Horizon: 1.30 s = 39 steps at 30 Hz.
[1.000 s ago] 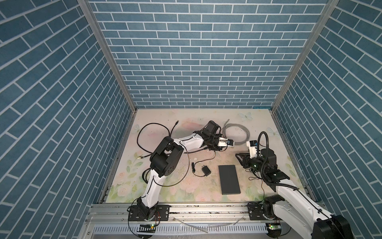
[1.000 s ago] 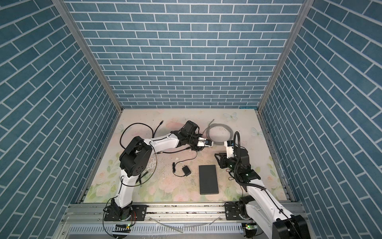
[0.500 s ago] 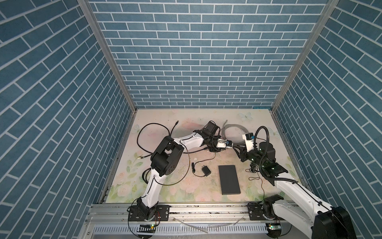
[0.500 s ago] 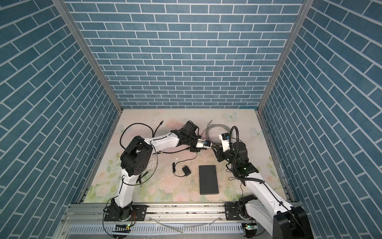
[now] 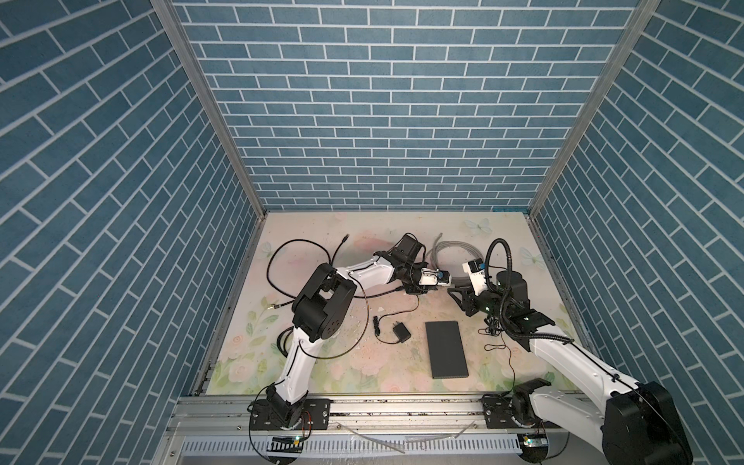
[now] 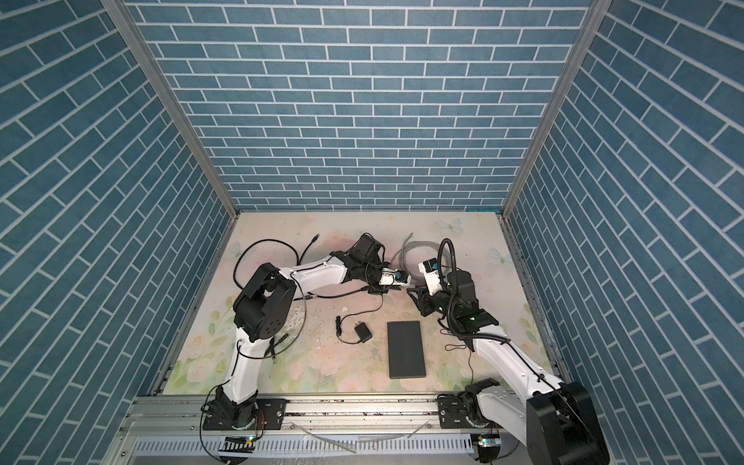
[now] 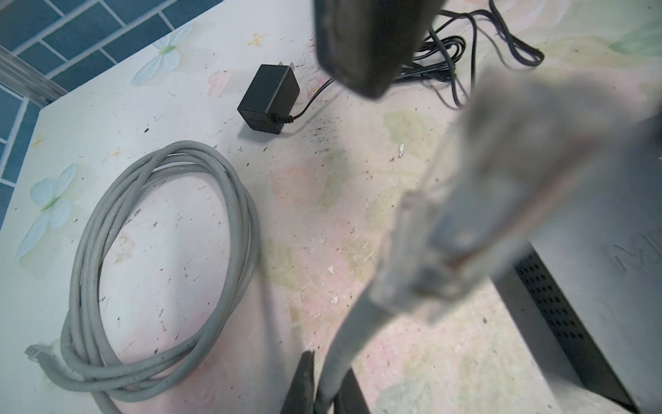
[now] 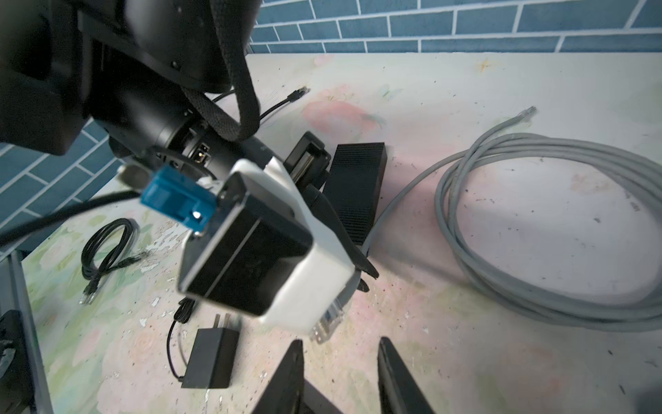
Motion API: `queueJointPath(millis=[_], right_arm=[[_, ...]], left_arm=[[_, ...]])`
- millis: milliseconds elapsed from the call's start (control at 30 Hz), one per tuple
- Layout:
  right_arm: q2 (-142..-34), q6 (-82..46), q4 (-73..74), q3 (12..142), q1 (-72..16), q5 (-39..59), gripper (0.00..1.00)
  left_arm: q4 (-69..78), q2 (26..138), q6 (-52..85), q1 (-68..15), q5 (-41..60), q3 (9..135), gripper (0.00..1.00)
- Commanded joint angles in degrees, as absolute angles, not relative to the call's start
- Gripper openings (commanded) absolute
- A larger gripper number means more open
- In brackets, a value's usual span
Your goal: Insert the plug into the switch port
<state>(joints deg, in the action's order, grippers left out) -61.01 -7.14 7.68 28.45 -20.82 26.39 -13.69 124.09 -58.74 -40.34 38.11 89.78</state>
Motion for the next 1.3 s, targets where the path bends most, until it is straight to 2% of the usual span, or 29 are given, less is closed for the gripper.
queueJointPath(millis=[0,167,333,433,667,733,833,867,967,1133,1267], right_arm=[[-61.9,-4.6,8.9,30.1,-21.2,29.0,0.35],[-63.7,-5.5,13.7,30.0,-21.3,27.3,0.35],[-67.7,-4.1,12.7,33.6,-21.6,28.1,0.34],[-68.8,-3.7,12.9,34.4,-21.8,28.1,0.31],[-67.4,-3.4,12.8,34.1,-22.2,28.4,0.1],[-66.9,-3.4,11.1,34.4,-22.1,27.4,0.05],[-67.4,-4.4,6.1,35.9,-22.1,24.8,0.04],[-67.8,-5.6,4.7,36.4,-22.1,24.1,0.04],[-69.4,-11.3,1.7,37.6,-22.0,22.7,0.04],[-71.6,-21.3,-0.9,38.7,-21.7,22.4,0.04],[-72.3,-28.3,-1.1,38.9,-20.7,22.9,0.04]], left_arm=[[-17.3,124.3,-58.2,-40.2,40.5,90.7,0.13],[-18.0,124.1,-58.7,-40.3,40.5,90.5,0.12],[-17.7,124.2,-58.3,-40.3,40.3,90.7,0.12],[-17.7,124.3,-58.4,-40.2,40.2,91.0,0.12],[-19.2,124.8,-58.8,-40.2,40.4,91.8,0.13],[-18.7,124.9,-58.1,-40.2,39.2,91.7,0.22],[-14.3,124.3,-55.9,-40.2,35.9,89.9,0.29],[-10.9,123.8,-54.5,-40.2,34.5,88.5,0.36],[0.1,121.4,-49.7,-40.2,32.6,83.6,0.45],[13.6,118.8,-41.6,-40.9,31.8,78.2,0.46],[21.5,118.5,-39.5,-43.2,26.3,75.7,0.46]])
